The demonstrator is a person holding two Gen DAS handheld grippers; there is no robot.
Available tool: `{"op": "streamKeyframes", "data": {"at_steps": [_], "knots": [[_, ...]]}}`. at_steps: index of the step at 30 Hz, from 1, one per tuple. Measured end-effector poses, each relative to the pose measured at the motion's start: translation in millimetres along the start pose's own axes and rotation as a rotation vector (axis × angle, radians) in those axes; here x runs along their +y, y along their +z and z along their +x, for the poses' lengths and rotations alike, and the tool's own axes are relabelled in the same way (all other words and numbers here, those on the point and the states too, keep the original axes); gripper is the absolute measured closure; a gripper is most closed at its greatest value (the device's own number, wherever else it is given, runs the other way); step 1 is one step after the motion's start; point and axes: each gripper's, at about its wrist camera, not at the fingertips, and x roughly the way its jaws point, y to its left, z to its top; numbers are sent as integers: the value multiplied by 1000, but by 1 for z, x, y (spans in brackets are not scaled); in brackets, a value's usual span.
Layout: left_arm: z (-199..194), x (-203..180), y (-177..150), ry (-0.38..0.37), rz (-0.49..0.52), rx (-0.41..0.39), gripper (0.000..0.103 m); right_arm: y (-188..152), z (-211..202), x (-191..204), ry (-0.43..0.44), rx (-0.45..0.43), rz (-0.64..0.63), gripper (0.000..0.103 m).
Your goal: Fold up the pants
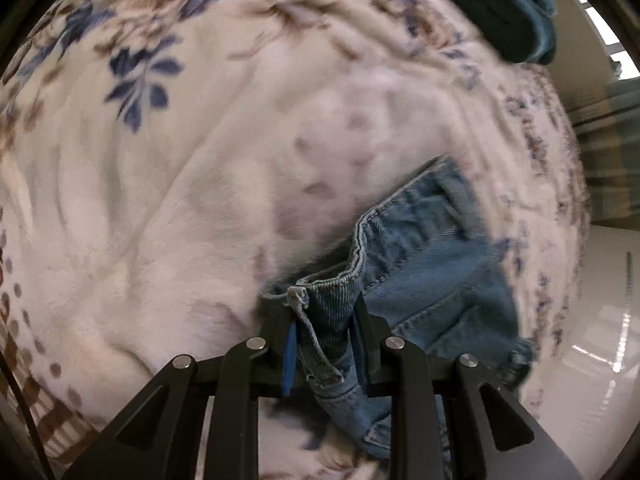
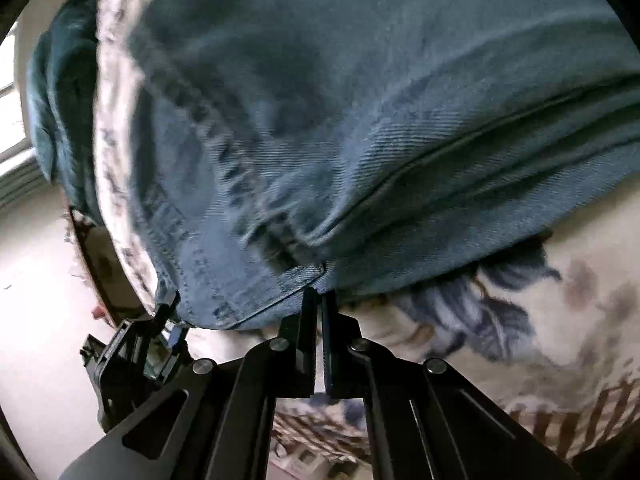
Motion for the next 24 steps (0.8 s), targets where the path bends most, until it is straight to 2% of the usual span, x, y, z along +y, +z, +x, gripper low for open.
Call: {"op": "streamKeyframes", "data": {"at_steps": [3,4,5,6,7,8,9,13,16,18,21,22,23,24], "knots": [[5,7,4,-38,-38,10,70,10,13,-3,-26,68,-17,99],[2,8,4,-58,-47,13,67,12,14,-1,-18,80,-20,92],[-4,8,2,-71,-56,15,64,11,10,-1,-18,88,-28,84],[-10,9,0,-74,-64,16,55,8,1,-2,-26,80,-40,61],[-16,11,-4,-92,-80,18,43,4,-7,-9,-26,63,-48,51],[-22,14,-10,-122,-101,23,39,0,-22,-16,-22,28,-47,43],[-26,17,-16,-135,-117,30,34,-3,-37,-24,-25,-11,-37,43],[-22,19,-39,-170,-167,77,34,-3,-77,-64,-25,-134,81,43],[-6,7,-48,-195,-185,124,34,7,-89,-92,47,-173,184,45],[1,-5,-52,-192,-159,128,34,15,-95,-96,95,-205,199,50],[13,-19,-53,-146,-100,124,34,28,-95,-93,63,-212,179,52],[18,-20,-52,-127,-92,121,34,37,-100,-99,45,-210,186,58],[24,-19,-52,-92,-83,118,34,41,-97,-102,-18,-207,199,78],[29,-14,-50,-75,-90,114,34,45,-100,-112,-74,-192,212,90]]}}
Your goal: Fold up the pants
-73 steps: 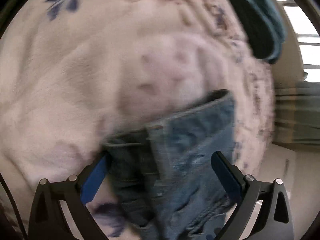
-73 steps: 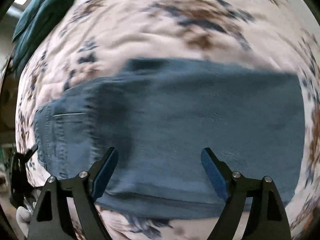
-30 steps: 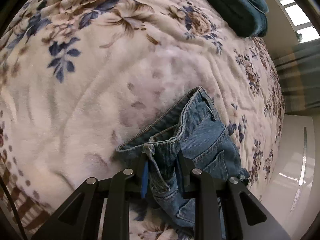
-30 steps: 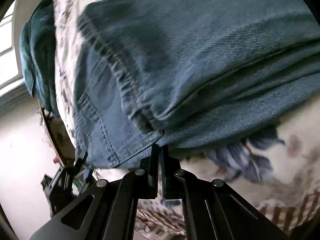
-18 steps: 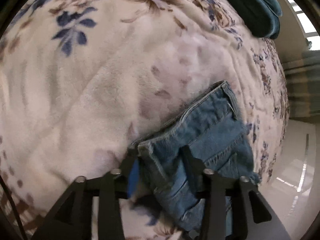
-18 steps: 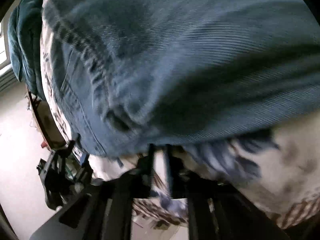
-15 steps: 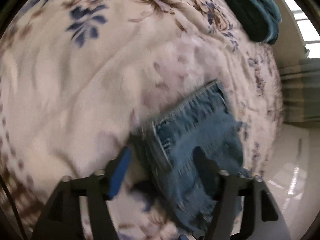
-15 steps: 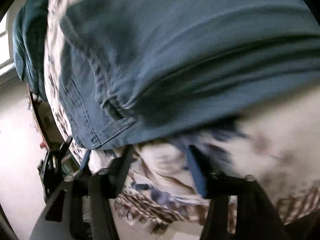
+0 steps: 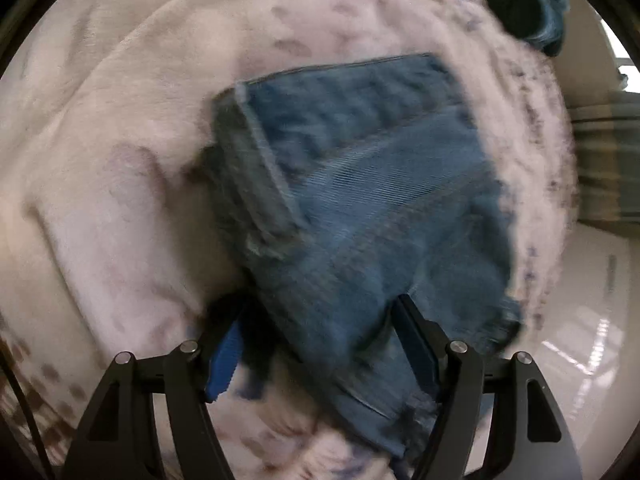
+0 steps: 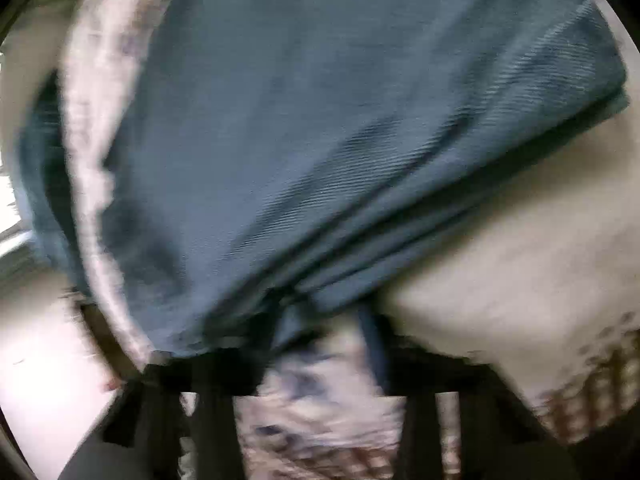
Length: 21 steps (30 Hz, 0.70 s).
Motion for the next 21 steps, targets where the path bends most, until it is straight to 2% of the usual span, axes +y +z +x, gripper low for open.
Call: {"op": "streamKeyframes", "data": {"at_steps": [2,3,5,9,12,14,15,16,19,20,21], "knots": [[2,9,5,-31,-38,-1,34,5,4,-16,2,22,62,90],[1,11,7,-51,-48,-8,34,7,5,-15,5,32,55,90],[-3,15,13,-111,-67,-39,33,11,2,-8,-2,50,-4,90],[0,21,26,-220,-114,-117,32,12,3,6,41,64,-79,87],[9,18,29,-241,-116,-156,31,12,0,5,38,68,-105,86],[4,8,25,-245,-86,-185,32,12,0,6,40,71,-112,86],[2,3,25,-246,-73,-194,47,12,-1,5,38,73,-120,86],[-6,1,20,-279,-68,-197,59,5,-3,-1,42,74,-125,86],[-31,-26,14,-311,40,-251,60,6,-5,6,54,71,-173,86],[-30,-32,16,-331,71,-244,60,2,-6,12,54,70,-203,86],[-21,-36,21,-320,85,-223,55,1,-8,18,45,68,-236,86]]}}
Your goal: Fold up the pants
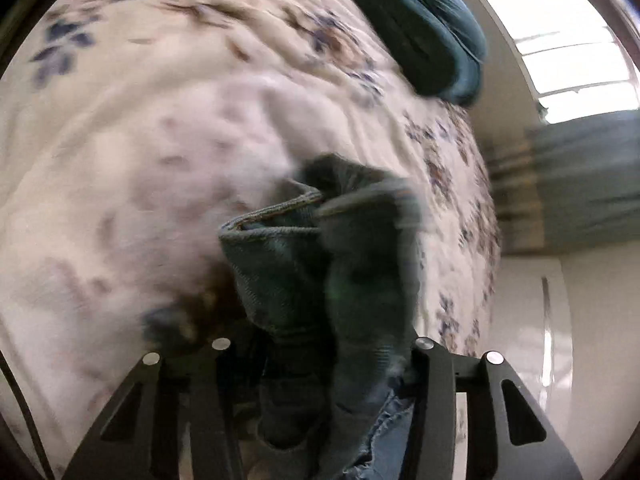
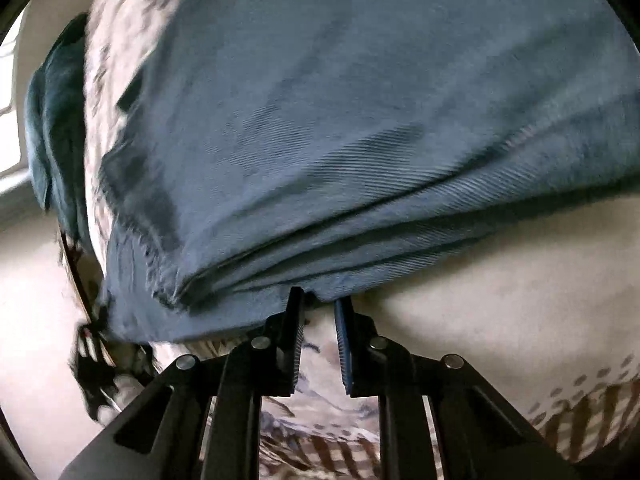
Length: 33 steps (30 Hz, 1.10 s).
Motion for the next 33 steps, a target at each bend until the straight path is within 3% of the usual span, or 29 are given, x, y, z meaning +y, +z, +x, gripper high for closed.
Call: {"op": "streamKeyframes", "data": {"at_steps": [4,5,6,7,8,14,17,20,25,28,30,33], "knots": [[49,25,14,68,-84,82,51,0,0,10,-6,12,0,86],[51,29,16,56,-111,80,54,1,-1,10,-6,13,13,86],[48,24,16,49,-98,74,65,1,-2,11,-9,10,21,86],[40,12,13,42,-52,55,75,4,-5,5,-13,6,20,86],[33,-1,10,37,-7,39,78,4,-7,6,-25,0,16,86],[-18,-113,-32,-22,307,-49,81,5,-22,-6,-48,-7,18,86],[-30,-169,-71,-50,475,-57,81,8,-44,-18,-30,-23,25,86],[-34,-210,-127,-91,634,-8,82,11,-79,-38,-17,-58,39,86],[10,-251,-237,-110,834,182,82,25,-138,-91,-31,-145,98,86],[59,-249,-311,-56,948,327,82,40,-163,-127,-72,-192,146,86],[89,-241,-342,4,1005,404,82,50,-177,-150,-90,-212,177,86],[106,-233,-363,98,1069,431,80,68,-194,-173,-105,-226,193,85]]}}
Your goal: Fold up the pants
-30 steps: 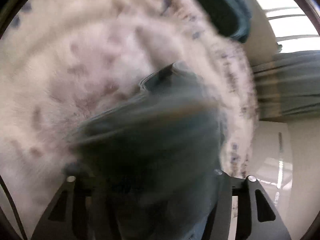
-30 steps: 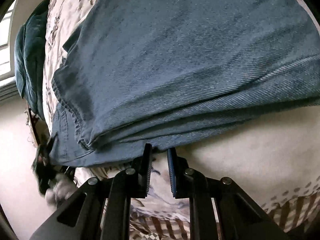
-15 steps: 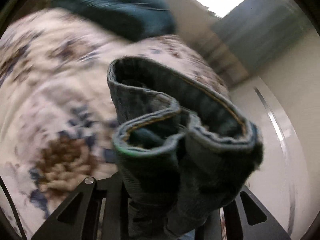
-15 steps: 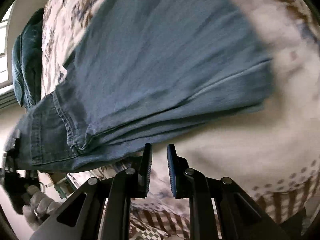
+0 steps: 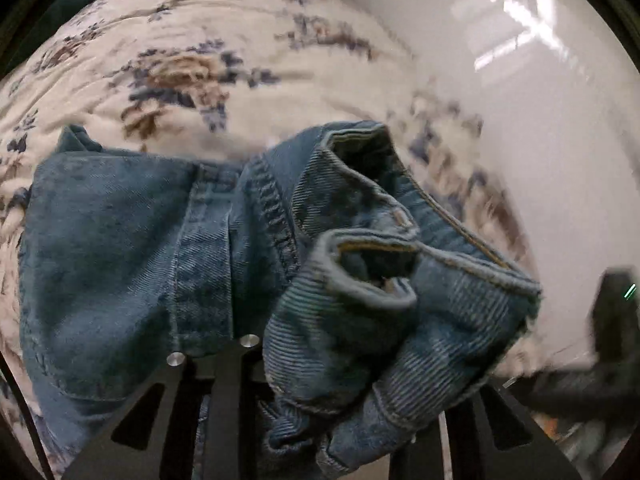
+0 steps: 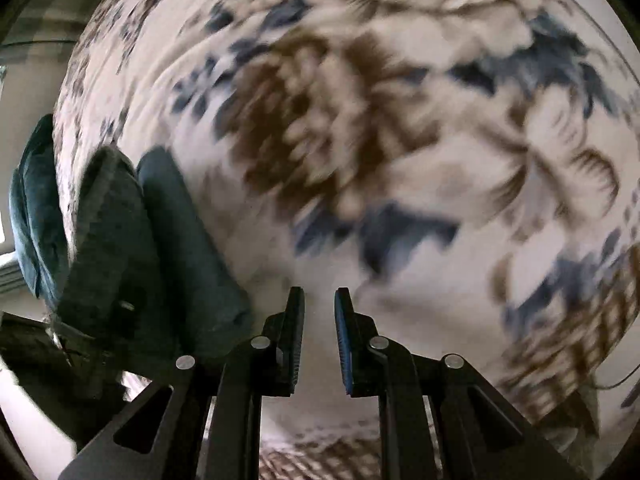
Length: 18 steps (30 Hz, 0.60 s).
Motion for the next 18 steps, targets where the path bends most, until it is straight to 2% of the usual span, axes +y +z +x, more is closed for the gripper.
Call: {"op": "streamKeyframes", "data": {"at_steps": [2,3,4,6,7,8,11,14,16,18], "knots": [[-5,-6,-2,53,14,8,71,13,-4,-2,10,7,-12,76],[-10,-11,-4,46,17,23,53,20,-6,0,23,5,-27,58],[-16,-14,-4,33,10,28,41,24,-7,2,36,0,-40,42],[-29,-26,-11,55,10,38,36,36,-13,14,95,-5,-82,33],[-32,-30,-15,62,25,52,13,40,-17,20,111,-7,-102,33],[-32,-32,-18,56,27,58,3,43,-19,26,122,-9,-120,33],[-44,-23,-16,32,-24,52,1,54,-27,54,178,1,-202,32],[-72,-6,-15,33,-99,13,1,55,-23,88,203,34,-287,27],[-91,15,-11,57,-162,-24,1,52,-9,105,198,98,-337,27],[-105,49,-1,127,-239,-56,1,48,8,114,191,143,-366,27]]}}
